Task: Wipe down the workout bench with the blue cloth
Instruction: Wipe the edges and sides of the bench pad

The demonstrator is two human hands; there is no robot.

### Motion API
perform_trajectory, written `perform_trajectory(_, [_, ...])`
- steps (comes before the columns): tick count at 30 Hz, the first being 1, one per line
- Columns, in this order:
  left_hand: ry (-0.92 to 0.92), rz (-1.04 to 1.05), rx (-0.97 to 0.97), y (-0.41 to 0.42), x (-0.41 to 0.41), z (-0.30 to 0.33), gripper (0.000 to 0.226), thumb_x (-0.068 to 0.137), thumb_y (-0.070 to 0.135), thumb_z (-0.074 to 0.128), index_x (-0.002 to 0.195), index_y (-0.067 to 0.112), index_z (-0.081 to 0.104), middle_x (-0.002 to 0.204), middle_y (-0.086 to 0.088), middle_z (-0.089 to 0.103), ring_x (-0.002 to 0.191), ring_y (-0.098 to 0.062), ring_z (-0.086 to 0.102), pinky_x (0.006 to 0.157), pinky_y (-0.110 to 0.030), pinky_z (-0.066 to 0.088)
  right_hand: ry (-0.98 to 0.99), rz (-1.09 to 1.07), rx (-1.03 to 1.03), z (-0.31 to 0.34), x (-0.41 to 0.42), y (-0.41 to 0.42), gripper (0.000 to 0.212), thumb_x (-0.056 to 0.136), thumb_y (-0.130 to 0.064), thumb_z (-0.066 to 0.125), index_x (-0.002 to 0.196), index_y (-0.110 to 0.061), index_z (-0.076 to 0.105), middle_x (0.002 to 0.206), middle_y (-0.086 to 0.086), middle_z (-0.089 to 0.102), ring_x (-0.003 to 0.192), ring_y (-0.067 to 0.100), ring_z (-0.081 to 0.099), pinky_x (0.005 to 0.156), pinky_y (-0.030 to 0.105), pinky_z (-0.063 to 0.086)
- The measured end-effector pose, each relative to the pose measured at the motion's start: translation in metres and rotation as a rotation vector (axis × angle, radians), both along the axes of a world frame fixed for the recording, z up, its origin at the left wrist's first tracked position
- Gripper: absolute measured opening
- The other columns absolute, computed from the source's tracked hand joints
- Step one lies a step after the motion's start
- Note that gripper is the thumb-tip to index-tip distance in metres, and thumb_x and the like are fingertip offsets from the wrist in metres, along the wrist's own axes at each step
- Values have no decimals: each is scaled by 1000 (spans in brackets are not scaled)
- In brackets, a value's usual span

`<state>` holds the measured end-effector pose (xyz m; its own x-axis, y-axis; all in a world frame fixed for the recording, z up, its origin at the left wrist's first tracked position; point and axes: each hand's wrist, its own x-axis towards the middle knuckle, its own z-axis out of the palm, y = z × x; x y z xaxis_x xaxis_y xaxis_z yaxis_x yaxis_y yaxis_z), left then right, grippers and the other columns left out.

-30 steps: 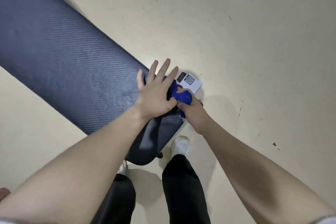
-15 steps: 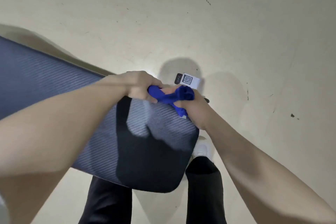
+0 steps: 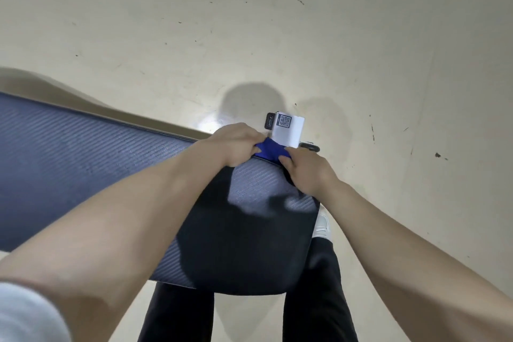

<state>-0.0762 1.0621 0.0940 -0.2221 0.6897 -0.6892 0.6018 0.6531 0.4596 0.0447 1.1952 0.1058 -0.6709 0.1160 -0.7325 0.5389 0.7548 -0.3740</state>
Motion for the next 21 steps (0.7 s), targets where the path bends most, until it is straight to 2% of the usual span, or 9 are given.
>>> perform_trajectory(2, [73, -1, -27, -14, -10, 9, 22, 96, 20, 43, 99, 10, 62, 103, -10, 64, 102, -31, 57, 77, -33, 43, 40, 13, 22, 3, -14, -17, 29, 100, -27, 32, 108, -10, 54, 110, 16, 63, 99, 34, 56, 72, 33, 35])
perform_trajectory(5, [186, 21, -203, -52, -42, 15, 25, 96, 24, 41, 106, 18, 63, 107, -9, 65, 102, -30, 59, 76, -32, 45, 136, 39, -53, 3, -47, -61, 30, 100, -24, 34, 114, -6, 54, 111, 16, 61, 99, 33, 58, 68, 30, 32])
perform_trajectory(9, [215, 111, -340, -74, -60, 14, 22, 95, 19, 42, 103, 19, 63, 98, -5, 62, 90, -28, 57, 67, -29, 41, 195, -51, -137, -4, -68, -91, 28, 99, -23, 35, 114, -8, 55, 92, 11, 60, 86, 30, 57, 64, 28, 30])
perform_trajectory(12, [191, 97, -242, -57, -43, 12, 23, 93, 13, 41, 104, 15, 61, 105, -9, 64, 98, -29, 58, 74, -33, 45, 158, -100, -113, -3, -47, -71, 29, 99, -26, 35, 117, -14, 54, 98, 8, 61, 92, 28, 55, 72, 32, 39])
perform_trajectory(14, [177, 58, -175, -38, -24, 12, 24, 92, 10, 41, 108, 14, 60, 112, -10, 63, 105, -28, 59, 76, -31, 43, 170, -221, -30, -2, -26, -52, 26, 97, -28, 40, 110, -19, 60, 101, 10, 66, 95, 32, 58, 78, 36, 43])
perform_trajectory(17, [220, -41, -119, -17, -4, 19, 33, 91, 2, 38, 115, 12, 59, 116, -9, 62, 107, -27, 60, 71, -30, 38, 115, -346, 68, 1, -9, -41, 24, 95, -29, 42, 97, -18, 63, 94, 12, 68, 92, 34, 58, 75, 36, 45])
perform_trajectory(21, [218, -99, -34, -43, -30, 19, 32, 91, 2, 37, 113, 12, 58, 113, -9, 62, 99, -28, 60, 78, -32, 46, 37, -264, 192, 3, -35, -69, 31, 97, -35, 36, 95, -14, 60, 105, 13, 64, 98, 33, 56, 77, 35, 41])
